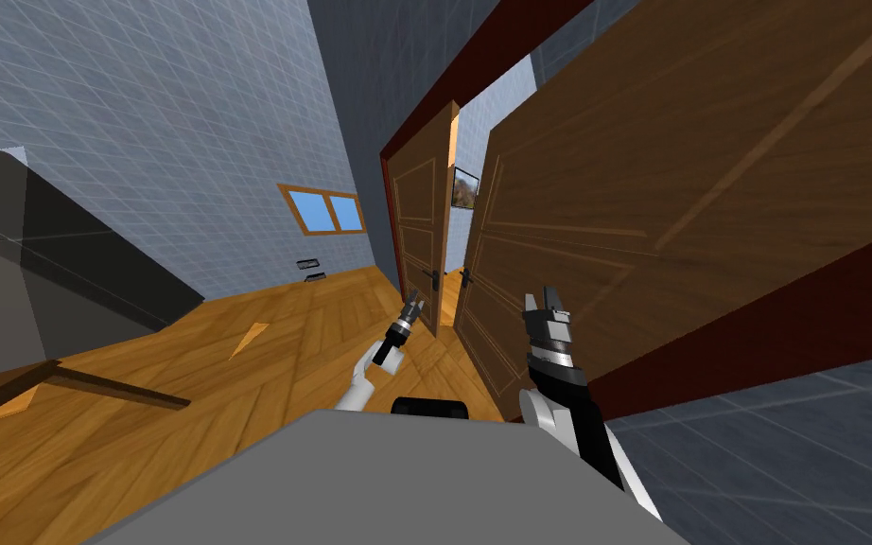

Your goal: Push the door open

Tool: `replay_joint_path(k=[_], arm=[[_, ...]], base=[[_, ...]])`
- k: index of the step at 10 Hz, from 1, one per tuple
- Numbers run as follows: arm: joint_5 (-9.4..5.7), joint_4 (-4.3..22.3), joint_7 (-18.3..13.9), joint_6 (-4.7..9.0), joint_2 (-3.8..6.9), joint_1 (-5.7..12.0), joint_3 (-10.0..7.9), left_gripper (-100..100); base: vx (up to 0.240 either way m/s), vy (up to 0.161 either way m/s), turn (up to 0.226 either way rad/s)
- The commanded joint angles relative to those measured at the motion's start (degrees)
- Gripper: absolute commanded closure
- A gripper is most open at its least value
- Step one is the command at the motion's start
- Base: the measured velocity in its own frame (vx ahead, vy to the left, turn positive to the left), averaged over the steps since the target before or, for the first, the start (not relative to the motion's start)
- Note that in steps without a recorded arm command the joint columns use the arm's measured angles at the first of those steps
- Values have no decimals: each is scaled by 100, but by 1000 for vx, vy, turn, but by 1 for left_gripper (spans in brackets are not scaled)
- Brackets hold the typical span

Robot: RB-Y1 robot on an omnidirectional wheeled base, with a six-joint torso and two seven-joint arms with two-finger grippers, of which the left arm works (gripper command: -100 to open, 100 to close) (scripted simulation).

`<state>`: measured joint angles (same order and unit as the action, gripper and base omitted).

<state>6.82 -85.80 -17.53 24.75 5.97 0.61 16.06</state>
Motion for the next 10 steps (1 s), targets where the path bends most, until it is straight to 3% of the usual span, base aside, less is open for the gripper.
replay_joint_path(k=[1, 10], arm=[[22, 206, -46, -2, -4, 144, 80, -100], [142, 1470, -339, 89, -14, 944, 529, -100]], base=[[91, 88, -33], [99, 107, -36]])
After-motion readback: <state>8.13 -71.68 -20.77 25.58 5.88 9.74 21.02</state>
